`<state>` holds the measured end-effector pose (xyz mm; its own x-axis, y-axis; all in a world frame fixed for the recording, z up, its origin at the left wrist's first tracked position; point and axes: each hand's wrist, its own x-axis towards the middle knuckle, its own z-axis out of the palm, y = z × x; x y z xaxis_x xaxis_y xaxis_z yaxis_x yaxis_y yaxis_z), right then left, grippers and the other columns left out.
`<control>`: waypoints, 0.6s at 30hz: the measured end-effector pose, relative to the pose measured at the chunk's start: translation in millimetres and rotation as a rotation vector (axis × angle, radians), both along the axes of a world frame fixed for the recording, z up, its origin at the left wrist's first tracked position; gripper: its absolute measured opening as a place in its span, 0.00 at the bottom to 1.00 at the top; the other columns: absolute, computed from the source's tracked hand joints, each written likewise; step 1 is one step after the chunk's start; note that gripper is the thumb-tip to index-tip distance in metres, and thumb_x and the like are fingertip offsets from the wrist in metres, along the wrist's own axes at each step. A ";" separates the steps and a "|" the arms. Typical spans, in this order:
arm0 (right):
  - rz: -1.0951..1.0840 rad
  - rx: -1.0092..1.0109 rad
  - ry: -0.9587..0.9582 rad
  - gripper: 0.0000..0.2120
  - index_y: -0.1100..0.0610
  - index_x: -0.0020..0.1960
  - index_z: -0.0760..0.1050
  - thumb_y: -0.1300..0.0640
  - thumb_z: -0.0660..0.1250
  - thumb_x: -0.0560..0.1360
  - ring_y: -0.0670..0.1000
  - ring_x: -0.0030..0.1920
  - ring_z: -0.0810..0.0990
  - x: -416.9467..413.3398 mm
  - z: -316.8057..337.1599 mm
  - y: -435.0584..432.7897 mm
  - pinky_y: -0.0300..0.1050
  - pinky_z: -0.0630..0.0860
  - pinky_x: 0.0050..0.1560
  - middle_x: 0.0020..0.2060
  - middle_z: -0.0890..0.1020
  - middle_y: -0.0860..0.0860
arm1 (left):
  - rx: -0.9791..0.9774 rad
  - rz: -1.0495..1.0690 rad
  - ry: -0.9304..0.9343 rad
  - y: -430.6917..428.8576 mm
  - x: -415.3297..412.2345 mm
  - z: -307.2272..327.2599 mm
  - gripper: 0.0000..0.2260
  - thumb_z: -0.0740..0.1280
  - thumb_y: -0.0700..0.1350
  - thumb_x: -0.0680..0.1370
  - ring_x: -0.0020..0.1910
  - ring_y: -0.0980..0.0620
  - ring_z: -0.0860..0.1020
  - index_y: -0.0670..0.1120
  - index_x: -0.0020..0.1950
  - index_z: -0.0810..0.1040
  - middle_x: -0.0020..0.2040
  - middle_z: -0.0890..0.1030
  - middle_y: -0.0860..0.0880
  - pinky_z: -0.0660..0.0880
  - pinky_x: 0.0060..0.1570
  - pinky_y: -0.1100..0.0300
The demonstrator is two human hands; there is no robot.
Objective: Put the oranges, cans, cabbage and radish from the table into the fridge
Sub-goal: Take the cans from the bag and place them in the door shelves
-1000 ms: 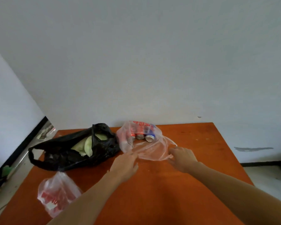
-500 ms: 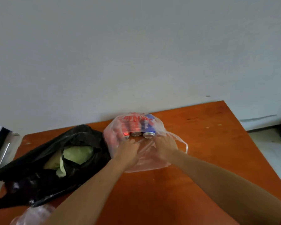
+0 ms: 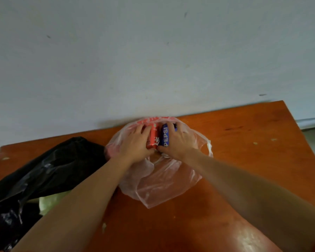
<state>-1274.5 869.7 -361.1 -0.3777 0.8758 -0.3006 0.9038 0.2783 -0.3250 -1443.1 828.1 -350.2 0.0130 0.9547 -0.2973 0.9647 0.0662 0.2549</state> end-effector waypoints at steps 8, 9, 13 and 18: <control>0.091 -0.167 0.146 0.46 0.46 0.77 0.48 0.40 0.71 0.69 0.58 0.71 0.64 30.8 -8.5 -4.3 0.55 0.64 0.68 0.74 0.59 0.54 | -0.098 0.076 -0.056 3.2 16.2 -4.1 0.44 0.70 0.57 0.67 0.70 0.38 0.64 0.52 0.76 0.48 0.74 0.58 0.40 0.69 0.63 0.46; 0.113 -0.163 0.121 0.47 0.46 0.77 0.47 0.40 0.71 0.68 0.58 0.71 0.63 38.1 -7.9 -9.7 0.55 0.63 0.69 0.75 0.58 0.53 | -0.067 0.099 -0.069 4.8 20.1 -5.4 0.40 0.68 0.57 0.69 0.67 0.37 0.67 0.53 0.75 0.50 0.73 0.60 0.40 0.72 0.60 0.46; 0.043 -0.096 0.126 0.49 0.47 0.76 0.46 0.44 0.72 0.66 0.54 0.69 0.66 64.6 -10.8 -39.4 0.54 0.65 0.68 0.71 0.66 0.50 | 0.065 0.182 -0.017 7.6 35.1 -18.2 0.36 0.68 0.59 0.73 0.62 0.36 0.71 0.50 0.73 0.55 0.67 0.66 0.37 0.74 0.55 0.46; 0.029 -0.044 0.098 0.47 0.52 0.77 0.47 0.43 0.72 0.70 0.53 0.69 0.66 76.6 -13.5 -52.6 0.48 0.63 0.69 0.70 0.66 0.52 | 0.100 0.207 0.111 2.8 50.3 -31.8 0.41 0.72 0.55 0.70 0.62 0.35 0.71 0.48 0.76 0.52 0.67 0.65 0.36 0.69 0.60 0.46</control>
